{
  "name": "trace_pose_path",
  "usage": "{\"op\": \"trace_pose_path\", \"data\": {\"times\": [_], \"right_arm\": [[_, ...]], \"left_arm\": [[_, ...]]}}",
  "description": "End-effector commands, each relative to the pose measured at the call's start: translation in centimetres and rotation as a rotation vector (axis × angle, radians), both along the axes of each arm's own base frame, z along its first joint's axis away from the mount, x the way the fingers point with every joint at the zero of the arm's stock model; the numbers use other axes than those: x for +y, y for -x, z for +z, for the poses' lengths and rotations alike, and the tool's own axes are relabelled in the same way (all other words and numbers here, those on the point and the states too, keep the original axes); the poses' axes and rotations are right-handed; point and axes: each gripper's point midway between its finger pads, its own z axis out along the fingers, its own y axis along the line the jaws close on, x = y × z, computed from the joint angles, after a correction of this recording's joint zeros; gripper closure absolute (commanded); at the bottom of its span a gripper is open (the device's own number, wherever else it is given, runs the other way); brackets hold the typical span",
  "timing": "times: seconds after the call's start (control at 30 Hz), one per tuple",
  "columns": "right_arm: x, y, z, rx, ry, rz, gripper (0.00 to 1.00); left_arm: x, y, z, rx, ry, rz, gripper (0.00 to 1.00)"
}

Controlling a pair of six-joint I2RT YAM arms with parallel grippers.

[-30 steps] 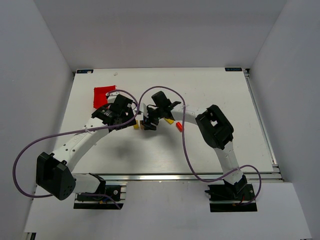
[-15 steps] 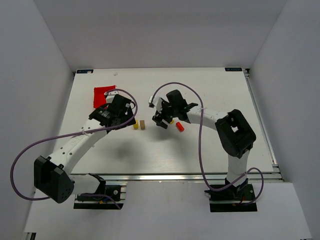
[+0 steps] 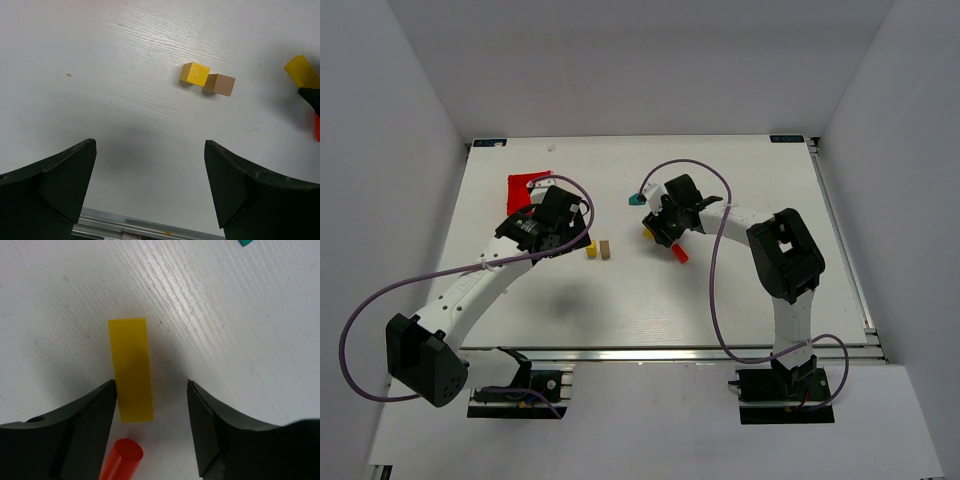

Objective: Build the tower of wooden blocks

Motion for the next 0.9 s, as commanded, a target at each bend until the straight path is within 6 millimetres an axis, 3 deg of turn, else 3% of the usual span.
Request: {"op": "trace_pose_path", "data": {"times": [0.0, 0.17, 0.3, 0.47, 0.57, 0.87], "right_arm": [[-0.2, 0.2, -0.6, 0.029, 0.035, -0.008, 0.38], [0.5, 0.6, -0.2, 0.010, 0.017, 0.059, 0.65], [2.4, 0.1, 2.8, -0.050, -0.039, 0.142, 0.77], [6.5, 0.9, 8.2, -0.110, -0.117, 0.296, 0.78], [9.0, 2.2, 10.0, -0.162, -0.132, 0.417, 0.78], [14.1, 5.2, 10.4, -0.137, -0.105, 0.613, 0.81]], "left_arm": [[0.4, -0.3, 2.1, -0.060, 0.010, 0.014, 0.02], [0.5, -0.1, 2.2, -0.059, 0.008, 0.014, 0.02], [0.7, 0.1, 3.0, -0.071, 0.008, 0.013, 0.02], [1.9, 0.8, 4.3, -0.075, -0.027, 0.027, 0.02], [2.5, 1.3, 5.3, -0.096, -0.041, 0.015, 0.02], [3.1, 1.7, 7.1, -0.170, -0.069, -0.054, 0.02]]}}
